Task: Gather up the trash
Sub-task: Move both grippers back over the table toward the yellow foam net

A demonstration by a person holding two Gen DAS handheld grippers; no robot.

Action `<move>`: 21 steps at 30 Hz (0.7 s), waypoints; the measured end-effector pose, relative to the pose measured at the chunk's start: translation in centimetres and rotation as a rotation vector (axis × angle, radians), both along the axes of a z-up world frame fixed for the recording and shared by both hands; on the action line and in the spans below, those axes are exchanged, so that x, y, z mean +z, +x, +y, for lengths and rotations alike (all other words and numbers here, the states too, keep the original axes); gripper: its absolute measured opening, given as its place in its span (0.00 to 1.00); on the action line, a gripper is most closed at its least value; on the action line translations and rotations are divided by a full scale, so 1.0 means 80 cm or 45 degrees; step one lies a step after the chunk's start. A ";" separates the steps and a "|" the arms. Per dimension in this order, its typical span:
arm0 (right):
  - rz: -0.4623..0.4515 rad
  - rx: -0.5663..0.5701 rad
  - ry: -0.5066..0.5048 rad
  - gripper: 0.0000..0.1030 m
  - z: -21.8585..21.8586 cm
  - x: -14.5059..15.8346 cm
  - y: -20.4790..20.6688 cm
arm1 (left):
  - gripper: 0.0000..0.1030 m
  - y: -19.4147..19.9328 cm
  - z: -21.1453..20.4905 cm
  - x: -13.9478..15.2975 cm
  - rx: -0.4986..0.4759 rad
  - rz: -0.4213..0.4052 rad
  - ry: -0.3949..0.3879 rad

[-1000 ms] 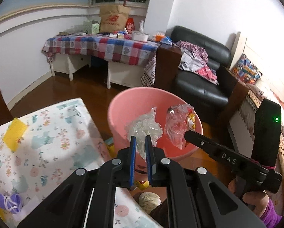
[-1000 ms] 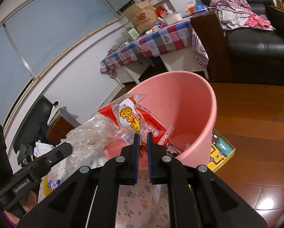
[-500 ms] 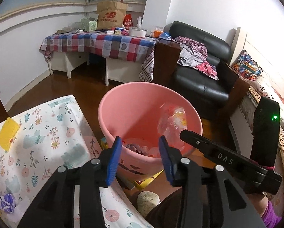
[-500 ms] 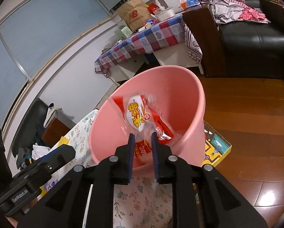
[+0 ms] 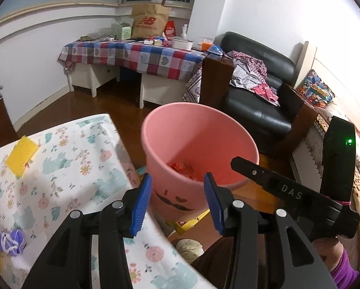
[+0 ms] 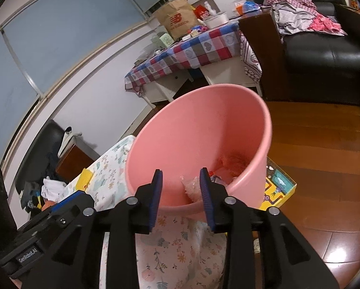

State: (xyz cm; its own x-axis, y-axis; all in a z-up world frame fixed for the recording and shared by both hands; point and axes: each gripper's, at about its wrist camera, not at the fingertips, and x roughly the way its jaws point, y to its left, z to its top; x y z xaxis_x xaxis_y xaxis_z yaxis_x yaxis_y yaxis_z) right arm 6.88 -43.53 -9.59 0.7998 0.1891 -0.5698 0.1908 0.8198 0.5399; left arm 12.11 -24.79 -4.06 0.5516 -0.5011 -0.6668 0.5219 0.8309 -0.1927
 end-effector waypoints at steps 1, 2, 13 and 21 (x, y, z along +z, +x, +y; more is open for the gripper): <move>0.001 0.009 -0.002 0.32 0.003 0.001 0.000 | 0.43 -0.001 0.006 0.000 0.009 0.003 -0.001; 0.003 0.023 -0.007 0.32 0.009 0.002 0.000 | 0.43 -0.003 0.010 -0.001 0.016 0.006 -0.003; 0.016 0.162 -0.054 0.32 0.070 0.018 0.001 | 0.43 -0.025 0.076 0.008 0.118 -0.045 0.011; 0.010 0.259 -0.077 0.32 0.106 0.028 -0.002 | 0.43 -0.043 0.129 0.014 0.212 -0.081 0.026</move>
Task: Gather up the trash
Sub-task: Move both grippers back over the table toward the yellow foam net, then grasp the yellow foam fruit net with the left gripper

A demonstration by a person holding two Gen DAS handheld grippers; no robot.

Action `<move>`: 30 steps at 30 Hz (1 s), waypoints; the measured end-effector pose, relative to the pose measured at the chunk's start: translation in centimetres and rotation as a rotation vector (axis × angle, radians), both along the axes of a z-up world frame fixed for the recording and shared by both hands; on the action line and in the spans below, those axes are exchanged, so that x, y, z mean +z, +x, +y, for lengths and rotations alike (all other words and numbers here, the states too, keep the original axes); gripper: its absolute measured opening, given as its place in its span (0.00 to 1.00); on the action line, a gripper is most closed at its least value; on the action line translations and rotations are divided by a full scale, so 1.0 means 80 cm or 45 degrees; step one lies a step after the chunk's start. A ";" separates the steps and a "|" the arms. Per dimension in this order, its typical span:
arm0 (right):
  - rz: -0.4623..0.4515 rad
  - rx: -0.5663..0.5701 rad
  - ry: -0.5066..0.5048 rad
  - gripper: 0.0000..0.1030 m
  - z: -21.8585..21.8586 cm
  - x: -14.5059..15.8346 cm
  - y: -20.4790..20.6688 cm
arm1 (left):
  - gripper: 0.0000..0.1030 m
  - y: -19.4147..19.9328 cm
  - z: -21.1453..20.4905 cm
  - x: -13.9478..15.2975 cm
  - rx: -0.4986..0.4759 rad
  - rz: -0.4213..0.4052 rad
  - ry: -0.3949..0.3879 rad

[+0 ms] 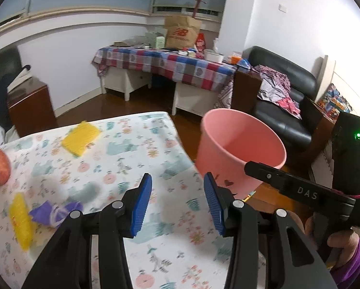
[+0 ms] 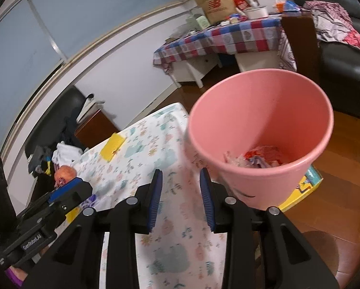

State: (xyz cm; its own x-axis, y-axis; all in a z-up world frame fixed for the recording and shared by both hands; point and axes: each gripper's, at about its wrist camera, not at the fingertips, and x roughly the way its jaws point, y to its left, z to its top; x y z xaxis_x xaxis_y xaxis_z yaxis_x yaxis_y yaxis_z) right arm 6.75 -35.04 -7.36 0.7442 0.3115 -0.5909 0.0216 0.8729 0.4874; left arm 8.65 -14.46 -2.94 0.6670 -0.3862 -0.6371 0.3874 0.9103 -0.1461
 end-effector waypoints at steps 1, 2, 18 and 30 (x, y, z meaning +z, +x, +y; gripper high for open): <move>-0.003 0.016 -0.007 0.32 0.005 0.002 0.000 | 0.43 -0.001 0.007 0.000 0.012 -0.002 -0.001; -0.006 0.030 -0.012 0.32 0.010 0.004 -0.001 | 0.43 -0.003 0.016 0.000 0.030 -0.003 0.000; 0.027 0.261 -0.042 0.32 0.096 0.004 0.012 | 0.46 -0.027 0.179 -0.027 0.429 0.011 0.054; 0.074 0.489 -0.057 0.35 0.173 -0.003 0.019 | 0.49 0.005 0.241 -0.077 0.584 0.172 0.019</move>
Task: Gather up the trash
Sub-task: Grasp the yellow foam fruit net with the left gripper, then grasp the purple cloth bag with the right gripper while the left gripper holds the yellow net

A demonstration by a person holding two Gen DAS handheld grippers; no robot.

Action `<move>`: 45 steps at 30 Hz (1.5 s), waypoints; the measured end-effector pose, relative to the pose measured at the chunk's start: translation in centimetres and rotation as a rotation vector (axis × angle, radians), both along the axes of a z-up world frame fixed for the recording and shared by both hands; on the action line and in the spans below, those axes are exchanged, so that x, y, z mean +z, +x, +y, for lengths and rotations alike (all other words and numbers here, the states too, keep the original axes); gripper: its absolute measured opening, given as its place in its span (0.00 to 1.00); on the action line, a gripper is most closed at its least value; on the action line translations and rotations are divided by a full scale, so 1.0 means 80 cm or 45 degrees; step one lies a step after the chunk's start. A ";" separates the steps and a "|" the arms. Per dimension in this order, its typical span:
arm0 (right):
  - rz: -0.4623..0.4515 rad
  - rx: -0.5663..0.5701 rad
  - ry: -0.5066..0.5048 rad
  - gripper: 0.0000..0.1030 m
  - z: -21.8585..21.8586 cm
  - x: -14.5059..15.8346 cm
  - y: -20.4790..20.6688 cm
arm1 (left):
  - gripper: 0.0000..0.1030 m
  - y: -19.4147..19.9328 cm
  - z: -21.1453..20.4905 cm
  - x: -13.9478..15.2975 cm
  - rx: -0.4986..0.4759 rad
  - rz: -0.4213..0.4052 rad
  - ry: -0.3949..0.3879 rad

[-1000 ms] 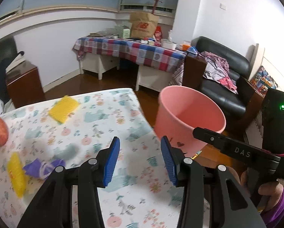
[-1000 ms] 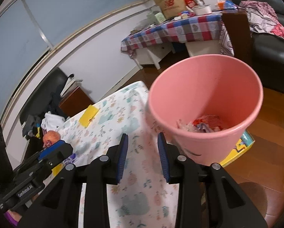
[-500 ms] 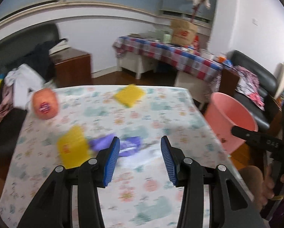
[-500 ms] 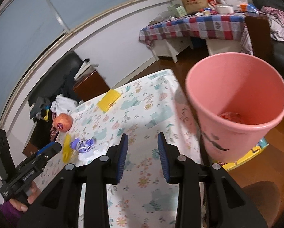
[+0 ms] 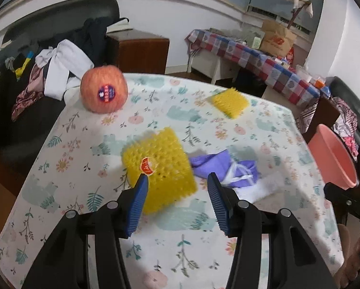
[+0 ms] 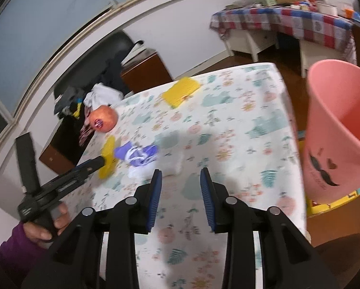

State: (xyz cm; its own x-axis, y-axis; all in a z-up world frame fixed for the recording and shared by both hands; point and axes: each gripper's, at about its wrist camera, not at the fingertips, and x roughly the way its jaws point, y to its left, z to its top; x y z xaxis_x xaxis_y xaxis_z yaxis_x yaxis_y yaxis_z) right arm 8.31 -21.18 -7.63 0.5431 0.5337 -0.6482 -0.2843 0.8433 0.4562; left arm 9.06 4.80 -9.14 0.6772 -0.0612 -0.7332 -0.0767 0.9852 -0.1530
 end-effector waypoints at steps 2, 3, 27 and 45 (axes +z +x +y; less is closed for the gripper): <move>0.000 0.026 -0.005 0.47 0.012 -0.002 0.001 | 0.49 0.006 0.001 -0.008 0.006 0.016 0.017; 0.002 0.033 -0.006 0.47 0.016 -0.003 0.001 | 0.49 0.009 0.001 -0.012 0.010 0.035 0.023; 0.012 0.191 -0.137 0.47 0.103 -0.014 0.034 | 0.09 0.010 0.030 -0.027 0.048 0.069 -0.174; -0.104 0.331 -0.352 0.47 0.174 -0.020 0.065 | 0.09 0.011 0.032 -0.030 0.043 0.075 -0.197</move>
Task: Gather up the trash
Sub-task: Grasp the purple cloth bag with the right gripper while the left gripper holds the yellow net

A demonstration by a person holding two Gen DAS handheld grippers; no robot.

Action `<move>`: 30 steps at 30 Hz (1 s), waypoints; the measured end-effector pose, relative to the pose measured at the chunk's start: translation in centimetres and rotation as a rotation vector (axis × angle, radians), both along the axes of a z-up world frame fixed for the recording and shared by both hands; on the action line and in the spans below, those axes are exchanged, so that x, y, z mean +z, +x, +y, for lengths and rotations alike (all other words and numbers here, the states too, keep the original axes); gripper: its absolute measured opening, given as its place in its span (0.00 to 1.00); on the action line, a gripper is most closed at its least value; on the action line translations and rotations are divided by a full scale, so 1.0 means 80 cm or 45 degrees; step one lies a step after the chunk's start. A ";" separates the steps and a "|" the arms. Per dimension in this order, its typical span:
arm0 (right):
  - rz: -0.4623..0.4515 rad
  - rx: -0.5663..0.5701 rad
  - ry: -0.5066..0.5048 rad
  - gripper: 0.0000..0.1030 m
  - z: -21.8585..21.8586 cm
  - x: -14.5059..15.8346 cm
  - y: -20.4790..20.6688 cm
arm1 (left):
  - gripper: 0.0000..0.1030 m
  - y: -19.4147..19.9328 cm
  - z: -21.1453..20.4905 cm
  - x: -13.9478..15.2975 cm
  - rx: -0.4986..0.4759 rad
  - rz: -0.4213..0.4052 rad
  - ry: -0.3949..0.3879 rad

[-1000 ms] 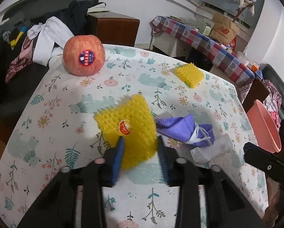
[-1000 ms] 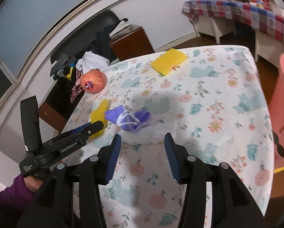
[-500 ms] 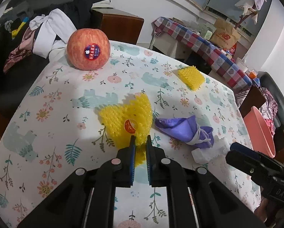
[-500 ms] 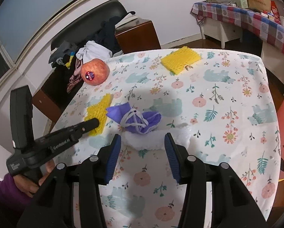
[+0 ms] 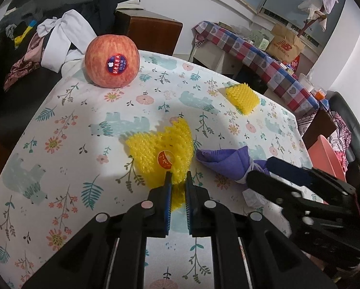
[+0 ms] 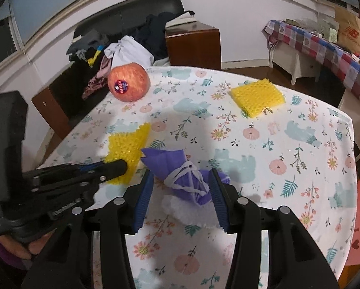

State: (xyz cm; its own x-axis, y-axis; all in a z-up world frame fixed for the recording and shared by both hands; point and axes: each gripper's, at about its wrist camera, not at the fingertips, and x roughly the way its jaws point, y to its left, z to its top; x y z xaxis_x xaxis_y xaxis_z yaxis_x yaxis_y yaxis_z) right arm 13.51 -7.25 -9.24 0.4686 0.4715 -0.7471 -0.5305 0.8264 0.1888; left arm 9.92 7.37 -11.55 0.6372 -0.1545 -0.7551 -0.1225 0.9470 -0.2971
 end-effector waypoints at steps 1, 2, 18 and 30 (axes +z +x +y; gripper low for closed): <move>-0.006 0.004 -0.005 0.47 0.001 -0.002 0.000 | 0.09 0.000 0.000 0.000 0.000 0.001 -0.003; -0.018 0.013 -0.016 0.47 0.002 -0.004 -0.001 | 0.09 0.000 0.000 0.000 0.000 0.001 -0.001; -0.022 0.012 -0.046 0.14 -0.003 -0.007 -0.001 | 0.09 0.000 0.000 -0.001 -0.002 0.001 -0.005; -0.012 -0.108 0.135 0.00 -0.052 0.024 -0.012 | 0.09 0.000 0.000 -0.001 -0.003 0.001 -0.003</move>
State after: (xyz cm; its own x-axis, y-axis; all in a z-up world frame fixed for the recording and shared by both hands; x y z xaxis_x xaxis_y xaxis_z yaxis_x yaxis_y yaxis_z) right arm 12.58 -11.43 -7.30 0.5169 0.5062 -0.6904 -0.4621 0.8438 0.2728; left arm 9.90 7.37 -11.63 0.6362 -0.1577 -0.7553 -0.1206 0.9465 -0.2992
